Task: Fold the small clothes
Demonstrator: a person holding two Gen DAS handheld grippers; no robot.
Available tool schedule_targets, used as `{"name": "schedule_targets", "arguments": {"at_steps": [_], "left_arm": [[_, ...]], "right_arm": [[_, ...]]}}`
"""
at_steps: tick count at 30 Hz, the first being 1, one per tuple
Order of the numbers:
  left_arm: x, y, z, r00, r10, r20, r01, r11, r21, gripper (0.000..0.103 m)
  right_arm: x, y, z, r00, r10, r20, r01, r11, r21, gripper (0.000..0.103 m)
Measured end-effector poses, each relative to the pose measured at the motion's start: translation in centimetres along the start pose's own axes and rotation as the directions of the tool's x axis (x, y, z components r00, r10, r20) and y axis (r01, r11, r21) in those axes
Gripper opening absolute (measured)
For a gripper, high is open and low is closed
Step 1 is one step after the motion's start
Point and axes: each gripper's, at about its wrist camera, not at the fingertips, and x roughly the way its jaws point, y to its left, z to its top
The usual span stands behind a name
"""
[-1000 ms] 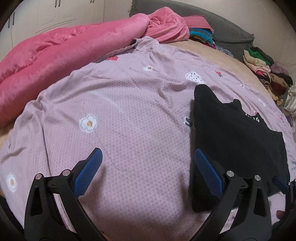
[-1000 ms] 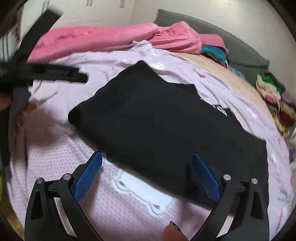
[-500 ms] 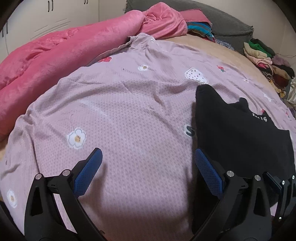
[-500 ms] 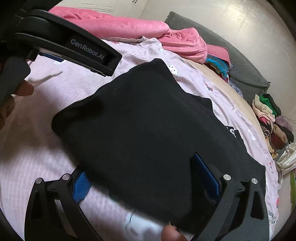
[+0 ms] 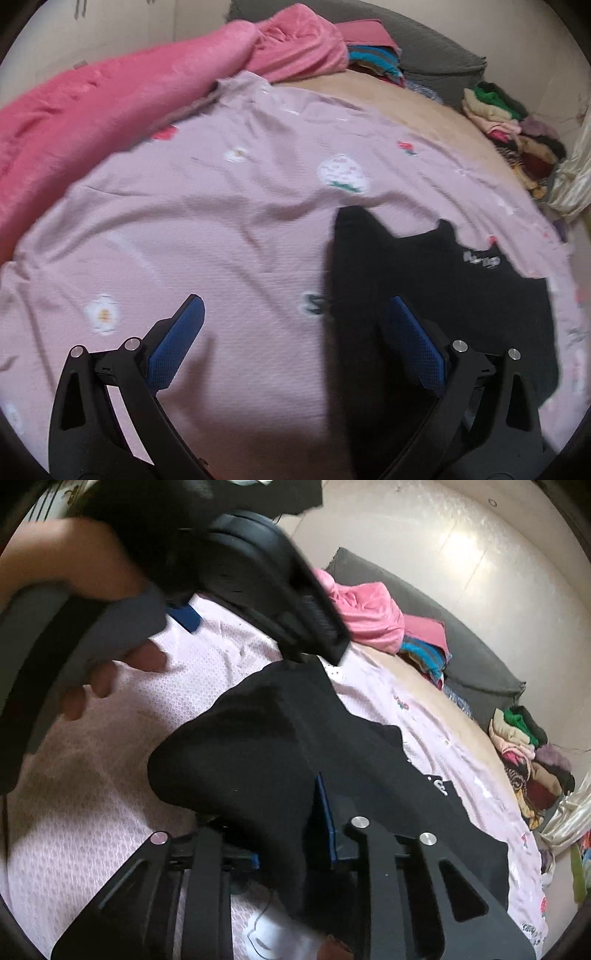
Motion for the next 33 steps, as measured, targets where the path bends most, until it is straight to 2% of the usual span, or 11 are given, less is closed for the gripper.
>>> {"name": "schedule_targets", "arguments": {"at_steps": [6, 9, 10, 11, 12, 14, 16, 19, 27, 33], "left_arm": [[2.5, -1.3, 0.7, 0.992, -0.081, -0.095, 0.080, 0.997, -0.014, 0.093], [3.1, -2.0, 0.7, 0.986, -0.120, -0.111, 0.119, 0.993, -0.021, 0.093], [3.1, -2.3, 0.8, 0.986, -0.126, -0.113, 0.125, 0.992, -0.016, 0.088], [3.0, -2.5, 0.8, 0.984, -0.136, -0.115, 0.135, 0.991, -0.013, 0.073], [3.0, -3.0, 0.7, 0.979, -0.163, -0.123, 0.162, 0.987, -0.014, 0.065], [2.9, -3.6, 0.7, 0.970, -0.204, -0.131, 0.202, 0.979, -0.025, 0.042], [2.3, -4.6, 0.6, 0.965, -0.229, -0.127, 0.230, 0.973, -0.011, 0.029], [1.3, -6.2, 0.7, 0.963, -0.245, -0.109, 0.249, 0.968, 0.023, 0.018], [-1.8, -10.8, 1.4, 0.958, -0.279, -0.062, 0.284, 0.954, 0.097, 0.017], [-2.5, -15.2, 1.4, 0.957, -0.284, -0.066, 0.291, 0.941, 0.173, 0.017]], "right_arm": [[-1.6, -1.4, -0.3, 0.999, 0.002, 0.034, -0.004, 0.998, 0.060, 0.019], [-2.2, -2.1, -0.3, 0.999, 0.009, 0.045, -0.013, 0.995, 0.098, 0.018], [-2.4, -2.4, -0.4, 0.999, 0.005, 0.051, -0.011, 0.994, 0.112, 0.018], [-2.7, -2.6, -0.4, 0.998, -0.001, 0.057, -0.006, 0.993, 0.122, 0.017], [-2.9, -2.9, -0.4, 0.998, -0.008, 0.063, -0.001, 0.992, 0.130, 0.017], [-3.5, -3.3, -0.6, 0.997, -0.024, 0.074, 0.014, 0.990, 0.144, 0.017], [-4.0, -3.8, -0.8, 0.996, -0.033, 0.081, 0.020, 0.987, 0.159, 0.016], [-5.1, -4.8, -1.3, 0.994, -0.049, 0.094, 0.029, 0.980, 0.198, 0.016], [-8.0, -8.2, -2.8, 0.987, -0.103, 0.125, 0.059, 0.948, 0.312, 0.014], [-9.4, -10.9, -4.6, 0.986, -0.121, 0.118, 0.064, 0.915, 0.399, 0.013]]}}
